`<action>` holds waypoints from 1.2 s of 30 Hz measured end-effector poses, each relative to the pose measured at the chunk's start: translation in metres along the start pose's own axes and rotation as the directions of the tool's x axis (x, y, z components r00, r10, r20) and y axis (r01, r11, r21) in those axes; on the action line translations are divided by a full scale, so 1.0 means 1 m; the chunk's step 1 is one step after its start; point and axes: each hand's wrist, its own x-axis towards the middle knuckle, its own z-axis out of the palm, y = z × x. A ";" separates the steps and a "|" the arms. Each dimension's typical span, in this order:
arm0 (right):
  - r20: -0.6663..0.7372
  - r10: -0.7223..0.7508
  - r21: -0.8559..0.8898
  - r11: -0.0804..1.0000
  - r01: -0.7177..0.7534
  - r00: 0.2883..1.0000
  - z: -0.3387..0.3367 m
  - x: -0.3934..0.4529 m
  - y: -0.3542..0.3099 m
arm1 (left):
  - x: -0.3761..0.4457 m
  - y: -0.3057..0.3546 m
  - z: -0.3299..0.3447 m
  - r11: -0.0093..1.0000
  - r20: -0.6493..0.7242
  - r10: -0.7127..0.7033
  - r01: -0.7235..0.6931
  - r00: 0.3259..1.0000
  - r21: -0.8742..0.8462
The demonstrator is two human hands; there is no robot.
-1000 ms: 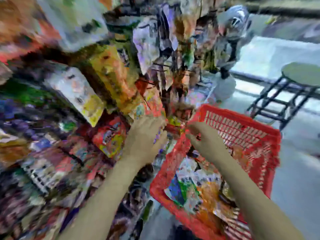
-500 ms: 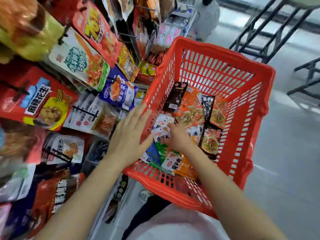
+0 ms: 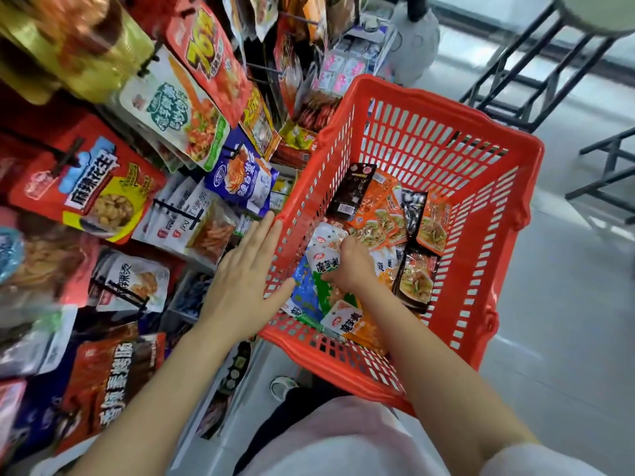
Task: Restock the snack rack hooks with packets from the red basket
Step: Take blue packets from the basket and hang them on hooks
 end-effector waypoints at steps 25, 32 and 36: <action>0.136 0.297 0.707 0.640 -0.303 0.945 0.003 0.023 0.004 | -0.001 0.003 -0.002 0.997 0.008 -0.018 0.018 1.000 -0.069; 0.236 0.106 0.659 0.714 -0.239 0.966 0.010 0.011 0.002 | -0.002 0.003 -0.002 0.996 -0.006 -0.027 0.027 1.000 -0.084; 0.340 -0.020 0.724 0.644 -0.248 0.940 0.012 0.006 0.006 | -0.001 0.005 -0.004 0.994 -0.001 -0.036 0.036 0.999 -0.106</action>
